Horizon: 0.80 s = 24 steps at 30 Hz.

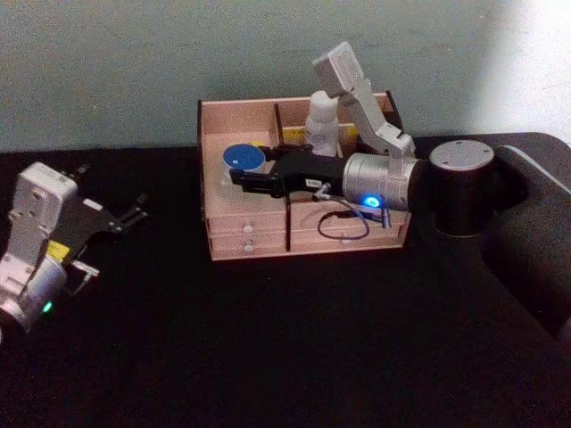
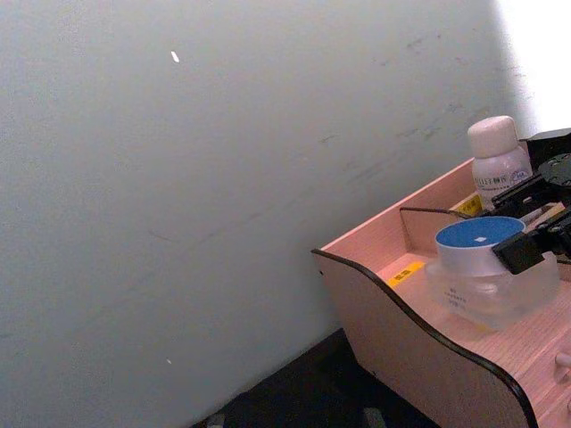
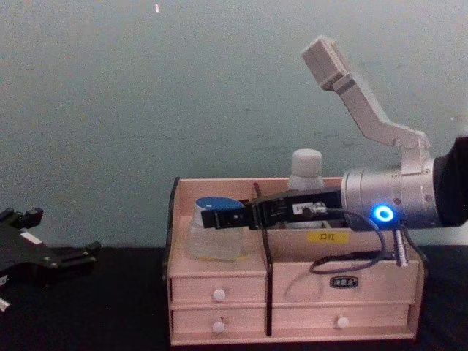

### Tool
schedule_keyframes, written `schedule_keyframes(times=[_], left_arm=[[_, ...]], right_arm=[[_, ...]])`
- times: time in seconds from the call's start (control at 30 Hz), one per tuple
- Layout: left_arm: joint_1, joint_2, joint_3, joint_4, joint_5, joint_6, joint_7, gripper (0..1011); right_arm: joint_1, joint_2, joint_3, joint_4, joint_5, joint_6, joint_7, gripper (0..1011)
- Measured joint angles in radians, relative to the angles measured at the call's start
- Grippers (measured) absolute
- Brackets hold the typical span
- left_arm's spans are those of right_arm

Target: Pick up the facial cleanser and watermelon frost from the table and place them into the tiered storage box.

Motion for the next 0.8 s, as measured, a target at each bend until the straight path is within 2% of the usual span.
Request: schedule_keyframes(times=[0.8], left_arm=[[0.000, 0.000, 0.000, 0.000, 0.000, 0.000, 0.000, 1001]], right_arm=[[0.008, -0.019, 0.015, 0.040, 0.004, 0.007, 0.004, 711]])
